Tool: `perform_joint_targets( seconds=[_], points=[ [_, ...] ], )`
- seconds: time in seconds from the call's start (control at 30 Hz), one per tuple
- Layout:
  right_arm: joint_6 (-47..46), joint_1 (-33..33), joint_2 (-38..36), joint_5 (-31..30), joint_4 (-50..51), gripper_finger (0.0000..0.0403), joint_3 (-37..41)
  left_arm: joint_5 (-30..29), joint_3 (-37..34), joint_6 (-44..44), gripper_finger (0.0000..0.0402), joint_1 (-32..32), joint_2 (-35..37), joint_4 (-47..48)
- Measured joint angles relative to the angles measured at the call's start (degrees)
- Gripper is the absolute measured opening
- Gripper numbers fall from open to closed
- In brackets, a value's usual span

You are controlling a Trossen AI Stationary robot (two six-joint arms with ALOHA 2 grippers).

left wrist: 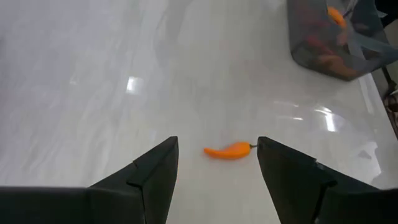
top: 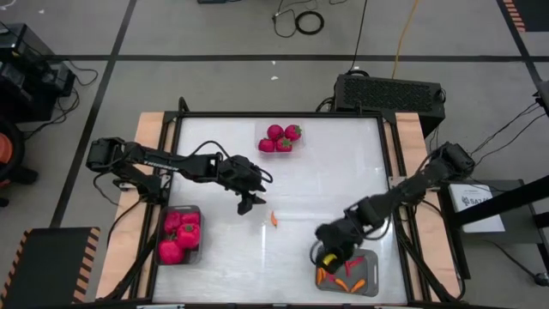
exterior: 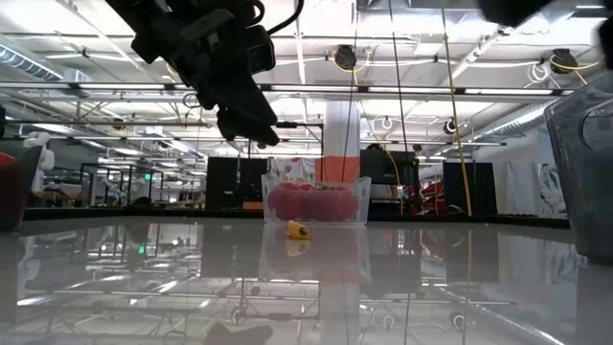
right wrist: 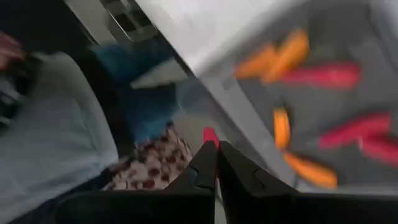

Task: Sort produce into baskets
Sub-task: Put the red chili pepper into the right black bin, then put the orange chili pepper into the right black bin

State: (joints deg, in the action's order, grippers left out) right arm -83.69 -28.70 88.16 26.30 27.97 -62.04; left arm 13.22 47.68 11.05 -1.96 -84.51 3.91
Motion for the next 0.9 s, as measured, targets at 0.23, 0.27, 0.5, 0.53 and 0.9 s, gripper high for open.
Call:
perform_joint_targets(
  seconds=[0.23,0.27,0.5,0.53,0.9],
  points=[
    [-6.08,-3.78,0.00,0.48,8.62,0.0014,0.00,-0.27,0.00,-1.47,0.0226,0.00,0.00,-0.43],
    [-6.89,-3.83,0.00,0.03,10.59,0.0019,0.00,-0.27,0.00,-1.47,0.0226,0.00,0.00,-0.43],
    [-7.69,-3.77,0.00,-2.62,16.13,0.0067,0.00,-0.30,0.00,-1.38,0.0226,-0.02,0.00,-0.51],
    [-7.23,-3.77,0.00,-2.62,16.04,0.0075,0.00,-0.30,0.00,-1.36,0.0226,-0.02,0.00,-0.49],
    [-0.27,0.76,-3.36,1.01,9.73,0.0121,0.00,-0.32,0.00,-0.88,0.0226,-0.02,0.00,0.87]
  ],
)
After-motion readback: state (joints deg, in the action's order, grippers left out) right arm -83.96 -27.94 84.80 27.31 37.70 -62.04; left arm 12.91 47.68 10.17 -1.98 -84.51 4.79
